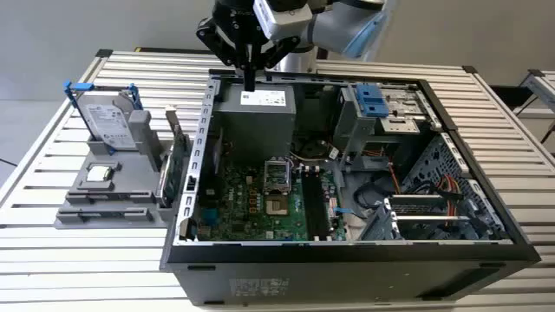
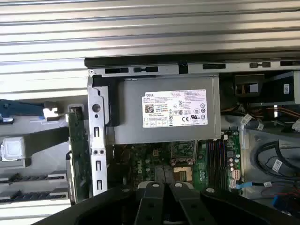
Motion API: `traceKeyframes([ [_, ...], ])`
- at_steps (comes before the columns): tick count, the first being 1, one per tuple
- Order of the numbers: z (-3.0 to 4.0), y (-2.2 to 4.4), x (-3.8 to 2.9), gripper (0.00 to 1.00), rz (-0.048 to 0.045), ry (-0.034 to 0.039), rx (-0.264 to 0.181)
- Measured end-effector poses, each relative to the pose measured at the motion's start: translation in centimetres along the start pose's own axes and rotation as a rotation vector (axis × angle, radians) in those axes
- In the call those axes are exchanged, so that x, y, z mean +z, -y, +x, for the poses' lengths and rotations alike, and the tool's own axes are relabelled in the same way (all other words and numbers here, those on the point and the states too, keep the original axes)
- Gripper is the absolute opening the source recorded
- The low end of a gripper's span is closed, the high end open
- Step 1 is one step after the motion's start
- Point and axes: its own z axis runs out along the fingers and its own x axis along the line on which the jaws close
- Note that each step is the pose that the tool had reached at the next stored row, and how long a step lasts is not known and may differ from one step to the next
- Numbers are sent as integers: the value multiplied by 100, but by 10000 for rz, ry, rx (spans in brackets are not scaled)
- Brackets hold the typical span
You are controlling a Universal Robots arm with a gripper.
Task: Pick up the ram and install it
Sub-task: 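Reach for the ram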
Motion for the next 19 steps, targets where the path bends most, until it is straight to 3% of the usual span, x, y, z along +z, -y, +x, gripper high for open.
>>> traceKeyframes([
  [11,10,0,0,0,22,3,2],
  [19,98,7,-2,0,22,1,-12],
])
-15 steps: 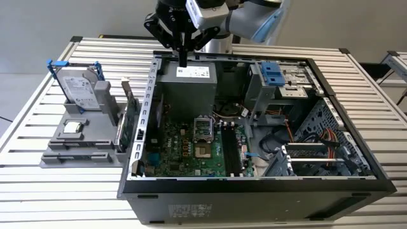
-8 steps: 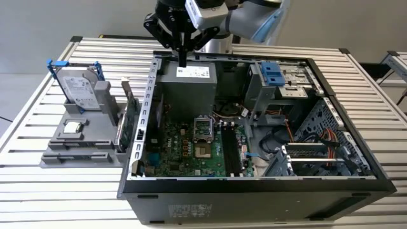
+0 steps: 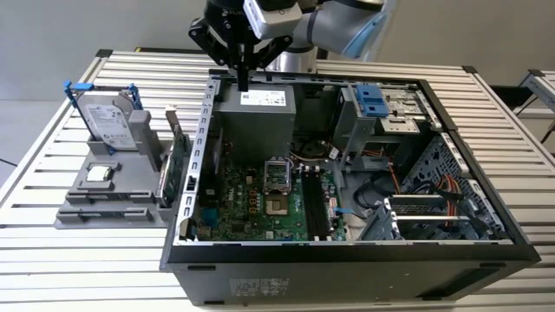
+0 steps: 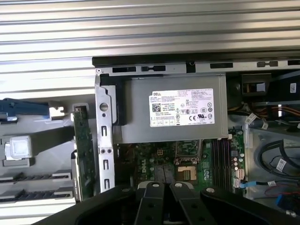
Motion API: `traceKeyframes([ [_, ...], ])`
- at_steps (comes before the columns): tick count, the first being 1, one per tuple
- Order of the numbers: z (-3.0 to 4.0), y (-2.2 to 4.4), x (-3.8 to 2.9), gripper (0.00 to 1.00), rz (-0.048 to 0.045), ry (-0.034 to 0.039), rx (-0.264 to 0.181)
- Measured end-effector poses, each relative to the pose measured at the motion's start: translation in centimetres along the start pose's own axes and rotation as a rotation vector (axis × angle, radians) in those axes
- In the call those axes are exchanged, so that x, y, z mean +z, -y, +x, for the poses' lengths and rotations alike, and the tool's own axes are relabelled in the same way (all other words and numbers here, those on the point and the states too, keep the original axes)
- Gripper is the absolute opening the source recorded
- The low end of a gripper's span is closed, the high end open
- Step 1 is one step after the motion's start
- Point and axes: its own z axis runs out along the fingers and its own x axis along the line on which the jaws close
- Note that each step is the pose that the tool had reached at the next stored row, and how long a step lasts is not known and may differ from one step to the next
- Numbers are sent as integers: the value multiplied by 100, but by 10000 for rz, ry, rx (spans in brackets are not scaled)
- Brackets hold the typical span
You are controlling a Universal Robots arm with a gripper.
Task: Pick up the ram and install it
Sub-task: 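Reach for the ram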
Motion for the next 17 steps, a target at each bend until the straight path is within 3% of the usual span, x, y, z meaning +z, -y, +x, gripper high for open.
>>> traceKeyframes([
  [17,205,12,-4,0,-2,-4,-88],
])
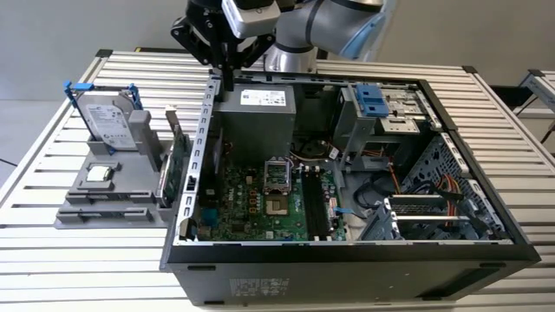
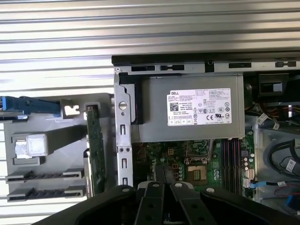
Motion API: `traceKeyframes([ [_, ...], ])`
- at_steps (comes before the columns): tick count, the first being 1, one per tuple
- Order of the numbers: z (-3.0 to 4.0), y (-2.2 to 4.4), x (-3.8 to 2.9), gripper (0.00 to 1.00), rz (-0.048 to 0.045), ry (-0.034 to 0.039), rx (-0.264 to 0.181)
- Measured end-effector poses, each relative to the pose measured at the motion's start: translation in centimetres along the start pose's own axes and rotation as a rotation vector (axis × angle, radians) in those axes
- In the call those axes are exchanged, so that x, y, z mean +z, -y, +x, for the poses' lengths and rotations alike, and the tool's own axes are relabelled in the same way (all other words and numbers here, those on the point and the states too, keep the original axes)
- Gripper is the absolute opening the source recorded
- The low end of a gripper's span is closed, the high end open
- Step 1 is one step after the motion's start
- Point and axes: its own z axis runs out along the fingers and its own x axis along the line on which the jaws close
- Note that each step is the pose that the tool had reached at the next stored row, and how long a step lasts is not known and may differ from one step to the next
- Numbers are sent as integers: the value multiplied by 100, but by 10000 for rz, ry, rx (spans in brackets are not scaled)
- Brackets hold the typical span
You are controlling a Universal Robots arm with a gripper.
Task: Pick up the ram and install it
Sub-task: 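Reach for the ram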
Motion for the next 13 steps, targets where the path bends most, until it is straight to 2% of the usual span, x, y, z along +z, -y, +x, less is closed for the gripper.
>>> traceKeyframes([
  [13,173,10,-4,0,-1,-2,-49],
])
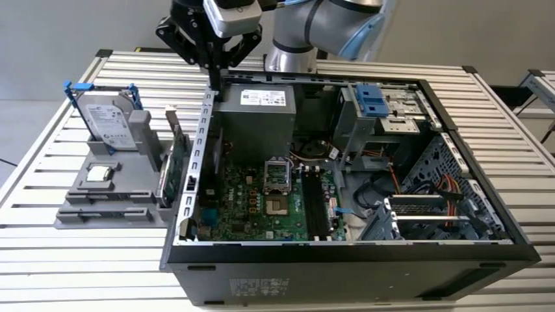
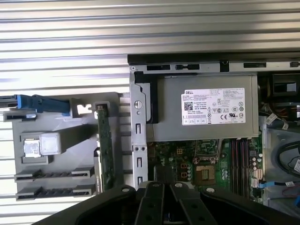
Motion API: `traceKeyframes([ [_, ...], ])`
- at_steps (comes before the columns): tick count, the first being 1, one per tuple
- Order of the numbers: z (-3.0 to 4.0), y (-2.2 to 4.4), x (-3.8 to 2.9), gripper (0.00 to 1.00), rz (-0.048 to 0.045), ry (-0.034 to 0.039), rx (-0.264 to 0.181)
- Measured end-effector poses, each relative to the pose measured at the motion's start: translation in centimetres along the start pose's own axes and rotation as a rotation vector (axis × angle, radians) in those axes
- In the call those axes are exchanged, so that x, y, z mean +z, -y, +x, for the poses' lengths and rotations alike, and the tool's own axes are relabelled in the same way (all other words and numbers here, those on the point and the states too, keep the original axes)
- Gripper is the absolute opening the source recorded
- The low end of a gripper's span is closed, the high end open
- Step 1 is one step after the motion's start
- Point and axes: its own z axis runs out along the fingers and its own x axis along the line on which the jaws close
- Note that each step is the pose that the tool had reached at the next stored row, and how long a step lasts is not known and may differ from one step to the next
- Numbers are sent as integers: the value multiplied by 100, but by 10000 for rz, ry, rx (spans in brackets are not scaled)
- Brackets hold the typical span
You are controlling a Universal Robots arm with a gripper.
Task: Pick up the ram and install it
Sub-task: 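Reach for the ram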
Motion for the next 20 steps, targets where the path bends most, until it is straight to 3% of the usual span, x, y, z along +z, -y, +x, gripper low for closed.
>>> traceKeyframes([
  [12,151,8,-3,0,0,-25,-48],
  [20,246,14,-6,0,8,-179,-107],
])
